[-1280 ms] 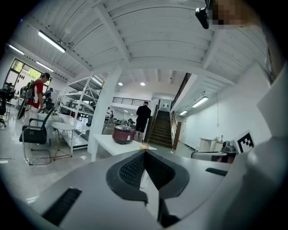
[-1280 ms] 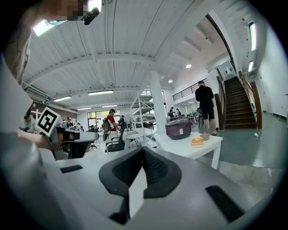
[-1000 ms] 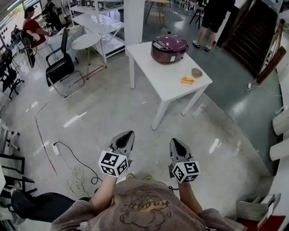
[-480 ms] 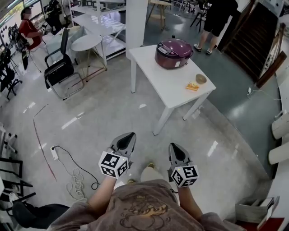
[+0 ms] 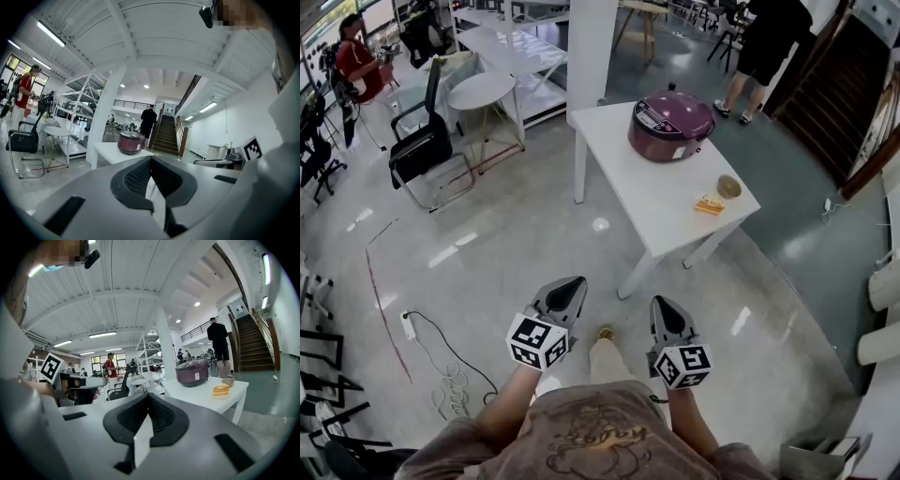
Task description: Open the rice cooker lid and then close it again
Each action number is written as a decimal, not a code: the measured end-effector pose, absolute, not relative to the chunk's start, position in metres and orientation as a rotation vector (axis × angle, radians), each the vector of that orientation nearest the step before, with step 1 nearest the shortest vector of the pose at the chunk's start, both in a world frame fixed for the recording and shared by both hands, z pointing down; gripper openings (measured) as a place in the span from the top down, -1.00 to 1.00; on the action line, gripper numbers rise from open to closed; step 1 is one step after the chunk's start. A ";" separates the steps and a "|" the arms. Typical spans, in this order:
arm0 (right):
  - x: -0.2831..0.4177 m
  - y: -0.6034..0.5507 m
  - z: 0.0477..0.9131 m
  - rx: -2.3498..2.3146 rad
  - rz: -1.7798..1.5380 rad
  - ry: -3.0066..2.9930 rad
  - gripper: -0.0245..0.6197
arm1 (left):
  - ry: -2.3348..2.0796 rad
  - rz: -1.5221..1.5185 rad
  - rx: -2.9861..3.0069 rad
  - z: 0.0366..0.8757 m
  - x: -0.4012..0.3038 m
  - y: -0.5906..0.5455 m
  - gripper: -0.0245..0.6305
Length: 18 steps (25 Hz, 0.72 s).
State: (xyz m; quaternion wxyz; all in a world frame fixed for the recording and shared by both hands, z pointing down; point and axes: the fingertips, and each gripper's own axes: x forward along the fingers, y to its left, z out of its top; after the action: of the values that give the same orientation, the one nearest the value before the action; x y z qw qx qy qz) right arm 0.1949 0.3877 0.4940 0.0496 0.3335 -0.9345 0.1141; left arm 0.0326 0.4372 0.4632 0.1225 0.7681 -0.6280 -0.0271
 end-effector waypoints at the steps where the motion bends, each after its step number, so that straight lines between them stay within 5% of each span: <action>1: 0.192 0.376 0.494 1.012 0.348 -2.846 0.92 | -1.831 -0.078 2.238 0.463 0.030 0.425 0.86; 18: 0.169 0.177 0.494 0.905 0.349 -2.872 0.92 | -1.923 -0.102 2.166 0.458 0.001 0.234 0.86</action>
State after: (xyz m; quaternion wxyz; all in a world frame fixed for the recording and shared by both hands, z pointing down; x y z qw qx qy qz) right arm 0.1687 0.1771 0.4938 0.0552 0.2981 -0.9460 0.1151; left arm 0.0007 0.2337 0.4579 0.1213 0.7419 -0.6586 -0.0348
